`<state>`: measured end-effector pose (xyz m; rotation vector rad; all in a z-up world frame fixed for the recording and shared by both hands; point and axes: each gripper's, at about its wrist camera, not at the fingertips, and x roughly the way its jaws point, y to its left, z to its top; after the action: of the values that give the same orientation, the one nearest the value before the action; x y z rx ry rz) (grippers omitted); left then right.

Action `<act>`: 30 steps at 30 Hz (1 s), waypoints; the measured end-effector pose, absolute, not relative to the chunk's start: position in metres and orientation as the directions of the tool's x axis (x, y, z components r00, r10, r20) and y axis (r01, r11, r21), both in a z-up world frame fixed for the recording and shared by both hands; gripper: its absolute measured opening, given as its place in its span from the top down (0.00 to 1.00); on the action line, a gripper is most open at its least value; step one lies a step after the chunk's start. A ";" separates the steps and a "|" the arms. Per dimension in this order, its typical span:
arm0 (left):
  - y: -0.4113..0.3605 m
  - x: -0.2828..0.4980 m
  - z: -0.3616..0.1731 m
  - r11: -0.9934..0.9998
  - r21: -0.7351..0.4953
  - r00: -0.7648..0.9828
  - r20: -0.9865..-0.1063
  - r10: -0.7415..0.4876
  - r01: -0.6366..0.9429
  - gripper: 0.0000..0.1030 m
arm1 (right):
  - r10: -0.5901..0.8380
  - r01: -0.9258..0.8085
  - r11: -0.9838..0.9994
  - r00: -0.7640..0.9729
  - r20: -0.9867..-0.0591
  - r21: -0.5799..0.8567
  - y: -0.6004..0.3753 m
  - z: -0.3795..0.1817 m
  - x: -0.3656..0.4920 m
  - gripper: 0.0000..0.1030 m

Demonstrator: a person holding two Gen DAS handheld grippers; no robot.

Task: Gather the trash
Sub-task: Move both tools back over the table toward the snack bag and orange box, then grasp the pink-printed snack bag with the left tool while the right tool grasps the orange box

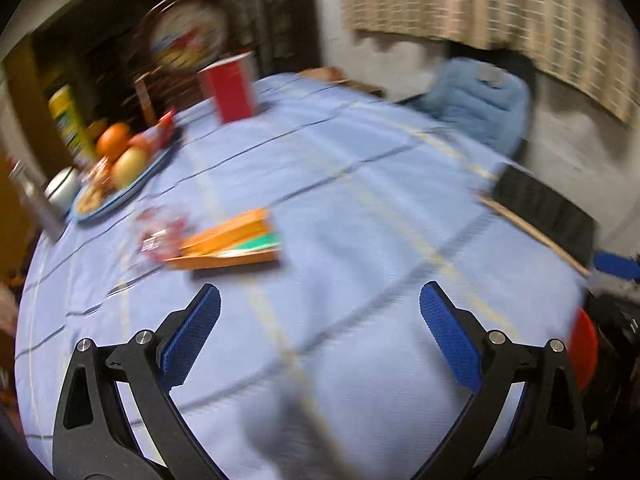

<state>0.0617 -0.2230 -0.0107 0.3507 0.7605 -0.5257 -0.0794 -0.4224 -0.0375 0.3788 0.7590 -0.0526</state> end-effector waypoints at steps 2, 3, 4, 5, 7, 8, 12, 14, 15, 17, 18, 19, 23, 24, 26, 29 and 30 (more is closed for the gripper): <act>-0.201 0.088 -0.013 0.852 0.098 0.609 -0.741 -0.282 0.514 0.07 | 0.106 0.161 0.936 0.717 -0.689 0.312 -0.412 -0.039 -0.061 0.19; -0.189 0.104 -0.015 0.871 0.092 0.610 -0.749 -0.259 0.483 0.07 | 0.116 0.149 0.939 0.711 -0.694 0.309 -0.406 -0.041 -0.050 0.18; -0.179 0.114 -0.016 0.885 0.092 0.615 -0.751 -0.240 0.457 0.07 | 0.123 0.141 0.941 0.706 -0.697 0.309 -0.402 -0.042 -0.042 0.18; -0.167 0.129 -0.017 0.902 0.095 0.624 -0.753 -0.211 0.421 0.07 | 0.131 0.132 0.942 0.703 -0.700 0.309 -0.398 -0.043 -0.034 0.18; -0.151 0.152 -0.018 0.925 0.085 0.625 -0.760 -0.181 0.371 0.06 | 0.147 0.117 0.943 0.693 -0.705 0.312 -0.389 -0.046 -0.018 0.18; -0.144 0.164 -0.019 0.934 0.072 0.619 -0.766 -0.173 0.351 0.06 | 0.154 0.111 0.943 0.689 -0.708 0.314 -0.384 -0.047 -0.009 0.18; -0.126 0.213 -0.021 0.961 0.020 0.603 -0.782 -0.157 0.277 0.06 | 0.174 0.084 0.948 0.671 -0.720 0.307 -0.370 -0.053 0.013 0.18; -0.126 0.228 -0.024 0.963 0.000 0.604 -0.779 -0.169 0.271 0.06 | 0.174 0.076 0.951 0.667 -0.725 0.299 -0.364 -0.053 0.020 0.18; -0.126 0.234 -0.026 0.963 -0.009 0.604 -0.778 -0.175 0.268 0.06 | 0.175 0.073 0.952 0.666 -0.725 0.297 -0.363 -0.054 0.022 0.18; -0.127 0.244 -0.034 0.961 -0.051 0.587 -0.783 -0.206 0.271 0.06 | 0.178 0.065 0.953 0.666 -0.724 0.295 -0.361 -0.052 0.027 0.18; -0.126 0.248 -0.042 0.956 -0.080 0.559 -0.796 -0.231 0.281 0.06 | 0.178 0.063 0.954 0.668 -0.723 0.293 -0.360 -0.050 0.029 0.18; -0.125 0.250 -0.047 0.952 -0.097 0.535 -0.809 -0.245 0.290 0.06 | 0.178 0.061 0.955 0.670 -0.721 0.292 -0.359 -0.049 0.030 0.17; -0.126 0.248 -0.058 0.944 -0.058 0.539 -0.809 -0.235 0.324 0.06 | 0.199 0.046 0.950 0.672 -0.713 0.308 -0.351 -0.049 0.043 0.14; -0.126 0.249 -0.059 0.945 -0.039 0.551 -0.804 -0.223 0.325 0.06 | 0.210 0.039 0.948 0.665 -0.716 0.315 -0.348 -0.051 0.047 0.14; -0.127 0.252 -0.063 0.948 -0.008 0.562 -0.804 -0.195 0.317 0.06 | 0.228 0.025 0.946 0.654 -0.721 0.322 -0.340 -0.053 0.054 0.14; -0.123 0.262 -0.073 0.958 -0.021 0.531 -0.829 -0.177 0.286 0.06 | 0.242 -0.004 0.950 0.638 -0.731 0.311 -0.327 -0.056 0.068 0.14; -0.120 0.263 -0.072 0.959 -0.035 0.528 -0.829 -0.184 0.280 0.06 | 0.241 -0.020 0.955 0.635 -0.734 0.296 -0.320 -0.055 0.075 0.14</act>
<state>0.2629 -0.1202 -0.0723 0.1074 0.9766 -0.2778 0.0751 -0.3199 -0.0549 0.2714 0.8734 0.1510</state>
